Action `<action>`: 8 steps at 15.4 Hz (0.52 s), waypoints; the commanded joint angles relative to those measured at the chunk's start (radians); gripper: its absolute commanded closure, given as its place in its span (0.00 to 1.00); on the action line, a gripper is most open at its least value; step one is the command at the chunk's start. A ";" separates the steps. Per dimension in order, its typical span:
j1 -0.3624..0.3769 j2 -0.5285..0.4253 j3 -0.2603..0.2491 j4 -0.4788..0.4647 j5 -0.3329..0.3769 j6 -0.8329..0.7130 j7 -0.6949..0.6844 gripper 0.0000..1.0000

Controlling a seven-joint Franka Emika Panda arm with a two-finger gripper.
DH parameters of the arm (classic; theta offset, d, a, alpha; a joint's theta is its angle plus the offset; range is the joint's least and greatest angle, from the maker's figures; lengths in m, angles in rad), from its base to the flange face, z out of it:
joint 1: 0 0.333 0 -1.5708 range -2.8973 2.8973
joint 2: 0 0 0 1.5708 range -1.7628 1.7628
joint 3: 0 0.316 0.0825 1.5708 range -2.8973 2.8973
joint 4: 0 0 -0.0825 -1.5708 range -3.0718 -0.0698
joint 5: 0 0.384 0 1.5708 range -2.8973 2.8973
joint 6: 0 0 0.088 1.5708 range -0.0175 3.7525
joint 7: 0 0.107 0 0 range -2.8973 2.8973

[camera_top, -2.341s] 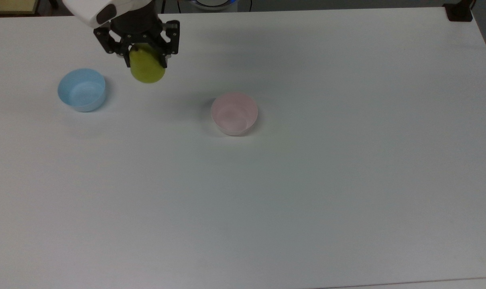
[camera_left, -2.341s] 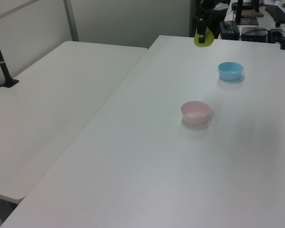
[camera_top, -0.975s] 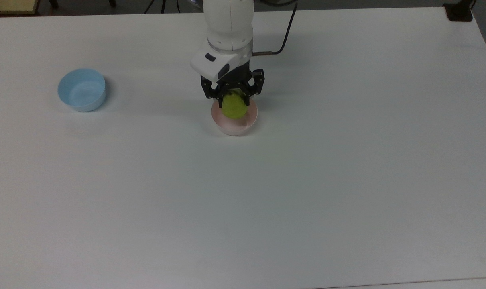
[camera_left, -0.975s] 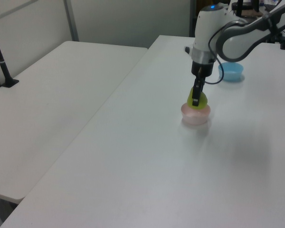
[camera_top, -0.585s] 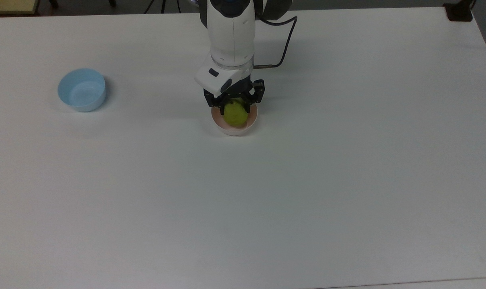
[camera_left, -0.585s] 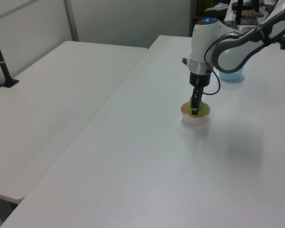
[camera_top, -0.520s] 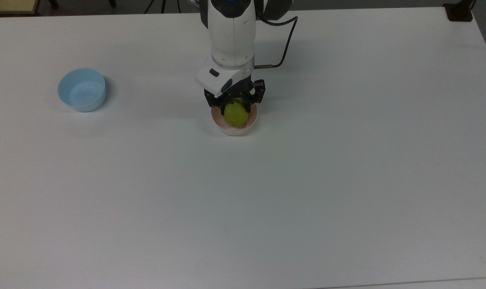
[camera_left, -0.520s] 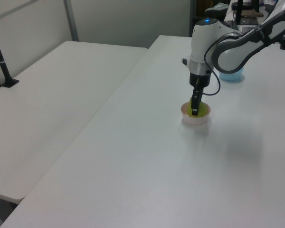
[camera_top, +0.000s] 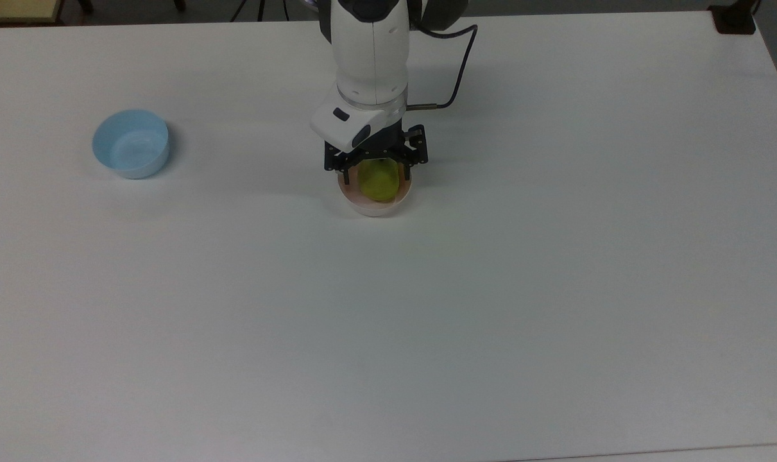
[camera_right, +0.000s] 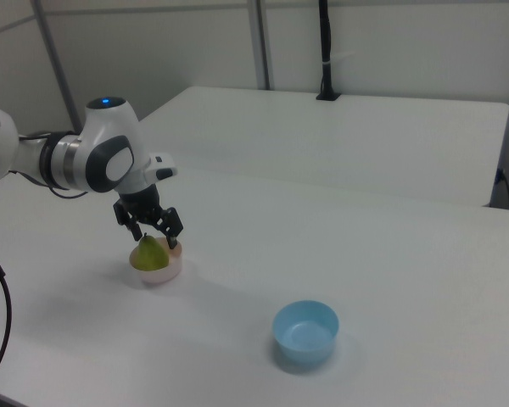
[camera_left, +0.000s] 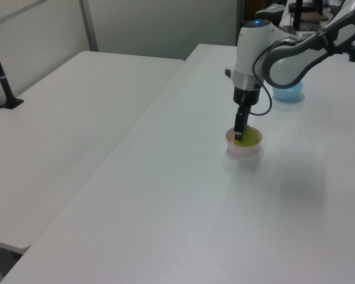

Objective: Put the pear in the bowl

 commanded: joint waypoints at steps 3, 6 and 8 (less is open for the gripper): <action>-0.025 -0.068 0.001 0.230 0.000 -0.336 0.032 0.00; -0.067 -0.110 0.001 0.354 0.002 -0.492 0.021 0.00; -0.088 -0.149 -0.007 0.395 0.003 -0.598 0.003 0.00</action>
